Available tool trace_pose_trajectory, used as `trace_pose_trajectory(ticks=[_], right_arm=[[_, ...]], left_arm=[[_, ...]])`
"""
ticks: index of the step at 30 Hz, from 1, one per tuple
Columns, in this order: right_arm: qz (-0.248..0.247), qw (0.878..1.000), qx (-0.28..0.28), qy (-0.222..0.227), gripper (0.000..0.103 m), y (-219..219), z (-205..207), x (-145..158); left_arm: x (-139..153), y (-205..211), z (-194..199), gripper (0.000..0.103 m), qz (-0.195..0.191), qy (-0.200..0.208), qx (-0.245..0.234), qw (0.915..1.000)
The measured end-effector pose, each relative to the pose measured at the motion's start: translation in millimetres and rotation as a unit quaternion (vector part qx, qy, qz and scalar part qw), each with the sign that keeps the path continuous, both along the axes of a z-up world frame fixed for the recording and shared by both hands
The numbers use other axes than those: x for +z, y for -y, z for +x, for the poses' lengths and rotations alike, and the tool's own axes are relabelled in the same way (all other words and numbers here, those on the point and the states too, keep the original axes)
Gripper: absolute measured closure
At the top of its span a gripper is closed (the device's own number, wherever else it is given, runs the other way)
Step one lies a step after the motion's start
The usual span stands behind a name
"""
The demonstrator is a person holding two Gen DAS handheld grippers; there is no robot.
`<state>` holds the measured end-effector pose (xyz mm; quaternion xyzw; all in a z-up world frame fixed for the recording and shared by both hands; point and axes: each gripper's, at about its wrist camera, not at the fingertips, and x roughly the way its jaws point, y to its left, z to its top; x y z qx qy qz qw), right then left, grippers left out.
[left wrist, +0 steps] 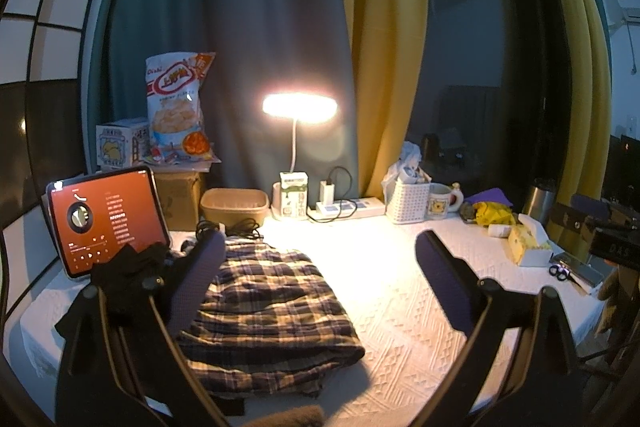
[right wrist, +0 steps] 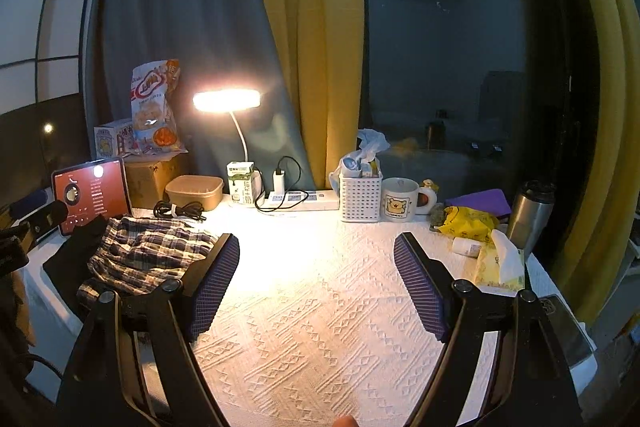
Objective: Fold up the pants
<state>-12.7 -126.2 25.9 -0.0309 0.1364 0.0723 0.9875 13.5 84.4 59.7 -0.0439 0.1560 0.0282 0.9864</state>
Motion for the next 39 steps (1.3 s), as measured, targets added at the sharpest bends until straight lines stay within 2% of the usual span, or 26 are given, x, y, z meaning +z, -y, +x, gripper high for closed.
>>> trace_pose_trajectory(ticks=[39], right_arm=[[-0.001,1.0,0.0,-0.001,0.021,0.7,0.2,-2.2]], left_arm=[[-0.7,-2.1,-2.3,0.006,0.002,-0.007,-0.001,1.0]])
